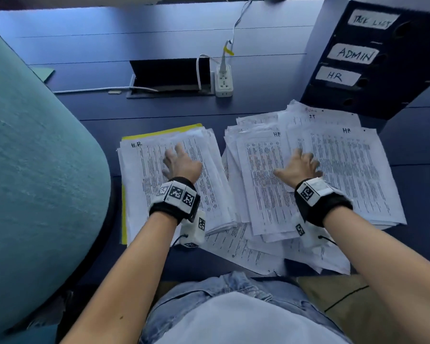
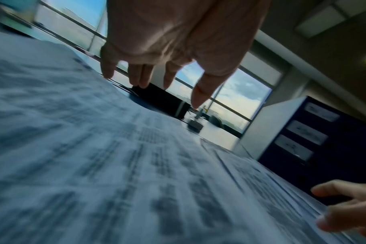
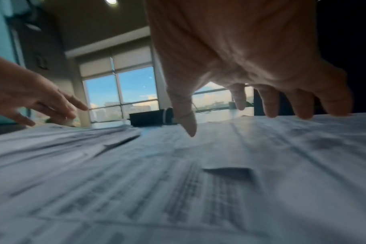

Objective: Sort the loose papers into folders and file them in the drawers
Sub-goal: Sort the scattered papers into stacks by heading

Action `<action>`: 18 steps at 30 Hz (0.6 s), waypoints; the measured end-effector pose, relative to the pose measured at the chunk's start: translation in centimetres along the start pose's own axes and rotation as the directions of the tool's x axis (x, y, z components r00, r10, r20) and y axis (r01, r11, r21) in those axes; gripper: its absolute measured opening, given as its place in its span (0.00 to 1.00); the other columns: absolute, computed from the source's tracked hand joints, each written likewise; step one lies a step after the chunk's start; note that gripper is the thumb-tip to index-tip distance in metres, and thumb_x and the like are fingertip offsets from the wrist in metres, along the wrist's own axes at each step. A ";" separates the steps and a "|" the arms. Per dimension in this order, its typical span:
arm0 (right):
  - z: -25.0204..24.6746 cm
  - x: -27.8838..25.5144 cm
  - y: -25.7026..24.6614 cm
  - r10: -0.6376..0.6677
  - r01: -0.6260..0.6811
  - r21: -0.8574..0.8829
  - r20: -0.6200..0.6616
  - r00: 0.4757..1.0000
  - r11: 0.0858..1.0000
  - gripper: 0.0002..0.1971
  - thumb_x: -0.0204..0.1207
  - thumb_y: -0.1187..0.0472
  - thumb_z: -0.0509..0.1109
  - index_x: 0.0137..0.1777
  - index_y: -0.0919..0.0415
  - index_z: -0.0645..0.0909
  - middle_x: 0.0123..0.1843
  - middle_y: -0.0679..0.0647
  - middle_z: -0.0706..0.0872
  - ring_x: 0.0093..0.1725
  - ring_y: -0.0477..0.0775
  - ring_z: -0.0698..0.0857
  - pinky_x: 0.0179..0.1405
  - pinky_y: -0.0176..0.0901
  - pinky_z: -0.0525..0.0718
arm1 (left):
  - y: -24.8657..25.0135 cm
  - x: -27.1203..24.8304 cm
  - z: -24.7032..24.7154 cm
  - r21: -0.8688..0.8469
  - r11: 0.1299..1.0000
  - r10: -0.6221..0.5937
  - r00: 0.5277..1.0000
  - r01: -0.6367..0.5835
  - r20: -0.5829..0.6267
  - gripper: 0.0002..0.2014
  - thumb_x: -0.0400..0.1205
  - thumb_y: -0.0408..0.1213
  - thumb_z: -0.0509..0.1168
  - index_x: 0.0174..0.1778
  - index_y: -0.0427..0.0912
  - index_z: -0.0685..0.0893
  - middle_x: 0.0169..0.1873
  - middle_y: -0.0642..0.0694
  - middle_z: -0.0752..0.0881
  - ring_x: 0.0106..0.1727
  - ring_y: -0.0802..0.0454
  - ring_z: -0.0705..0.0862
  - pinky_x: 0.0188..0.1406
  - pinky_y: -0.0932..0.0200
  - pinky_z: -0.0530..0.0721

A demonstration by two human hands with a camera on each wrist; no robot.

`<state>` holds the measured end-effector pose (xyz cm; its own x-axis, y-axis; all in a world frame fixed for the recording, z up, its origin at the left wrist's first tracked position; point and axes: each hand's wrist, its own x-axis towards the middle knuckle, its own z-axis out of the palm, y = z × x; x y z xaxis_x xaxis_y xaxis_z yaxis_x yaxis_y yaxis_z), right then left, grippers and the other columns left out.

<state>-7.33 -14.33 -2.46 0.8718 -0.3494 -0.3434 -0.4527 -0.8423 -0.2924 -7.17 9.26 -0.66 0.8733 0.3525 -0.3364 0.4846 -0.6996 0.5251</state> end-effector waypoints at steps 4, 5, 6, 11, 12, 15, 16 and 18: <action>-0.7 0.9 4.2 0.103 -0.103 -0.005 0.093 0.990 0.995 0.45 0.66 0.51 0.77 0.76 0.57 0.52 0.77 0.68 0.54 0.76 0.74 0.56 0.71 0.72 0.64 | 3.9 -1.3 3.8 0.002 0.974 0.224 0.964 -0.227 0.144 0.25 0.80 0.36 0.60 0.74 0.38 0.67 0.72 0.36 0.65 0.75 0.40 0.62 0.73 0.47 0.64; -0.6 0.8 4.8 0.098 -0.097 -0.009 0.098 0.990 0.995 0.43 0.67 0.54 0.77 0.76 0.58 0.53 0.76 0.68 0.56 0.75 0.73 0.58 0.70 0.70 0.66 | 4.6 -1.7 4.7 0.006 0.969 0.241 0.953 -0.246 0.185 0.24 0.80 0.36 0.60 0.73 0.37 0.68 0.71 0.36 0.65 0.74 0.40 0.62 0.72 0.49 0.64; -0.4 0.8 5.2 0.087 -0.086 -0.018 0.082 0.993 0.996 0.41 0.68 0.58 0.75 0.75 0.60 0.54 0.75 0.68 0.59 0.74 0.72 0.60 0.69 0.67 0.69 | 5.2 -2.1 5.5 0.018 0.968 0.240 0.944 -0.250 0.225 0.24 0.80 0.37 0.61 0.72 0.35 0.68 0.71 0.35 0.64 0.74 0.39 0.61 0.72 0.49 0.64; -1.6 1.2 7.2 -0.011 0.018 0.059 -0.115 0.993 0.998 0.28 0.75 0.70 0.67 0.72 0.67 0.60 0.55 0.71 0.82 0.52 0.67 0.81 0.48 0.56 0.81 | 6.7 -3.0 8.3 0.108 0.991 0.034 0.943 -0.073 0.330 0.29 0.81 0.42 0.63 0.73 0.29 0.63 0.76 0.30 0.53 0.77 0.34 0.56 0.75 0.46 0.62; -2.4 1.3 7.6 -0.006 0.025 0.122 -0.150 0.989 0.992 0.29 0.75 0.73 0.65 0.74 0.64 0.59 0.48 0.69 0.82 0.44 0.64 0.81 0.44 0.56 0.82 | 6.9 -3.1 8.6 0.105 0.993 0.007 0.947 -0.044 0.322 0.31 0.81 0.42 0.63 0.74 0.28 0.61 0.76 0.30 0.52 0.77 0.34 0.56 0.75 0.45 0.62; -4.7 1.4 8.2 -0.070 0.123 0.204 -0.251 0.966 0.971 0.36 0.73 0.81 0.53 0.77 0.49 0.60 0.34 0.57 0.72 0.34 0.58 0.75 0.36 0.54 0.80 | 7.3 -3.0 9.4 0.040 0.999 -0.036 0.958 0.026 0.286 0.30 0.79 0.39 0.65 0.73 0.30 0.64 0.76 0.31 0.58 0.77 0.35 0.60 0.75 0.46 0.63; -5.0 1.6 8.1 -0.124 0.171 0.176 -0.253 0.959 0.969 0.36 0.73 0.81 0.51 0.76 0.49 0.64 0.37 0.57 0.74 0.37 0.59 0.76 0.38 0.53 0.80 | 7.4 -2.9 9.6 -0.001 0.999 -0.033 0.962 0.035 0.273 0.26 0.79 0.38 0.65 0.70 0.30 0.67 0.73 0.31 0.65 0.75 0.36 0.65 0.73 0.47 0.66; -5.0 2.0 7.4 -0.209 0.227 0.073 -0.193 0.959 0.971 0.25 0.76 0.78 0.55 0.68 0.58 0.77 0.51 0.62 0.81 0.49 0.62 0.81 0.47 0.48 0.79 | 7.8 -3.0 10.0 -0.088 0.995 -0.021 0.968 0.044 0.249 0.18 0.78 0.34 0.64 0.63 0.32 0.74 0.63 0.35 0.78 0.66 0.38 0.76 0.64 0.50 0.75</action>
<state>-8.05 -23.32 -0.84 0.9666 -0.2376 -0.0959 -0.2555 -0.8672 -0.4273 -6.54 -3.46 -3.35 0.8231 0.2010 -0.5312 0.5249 -0.6264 0.5763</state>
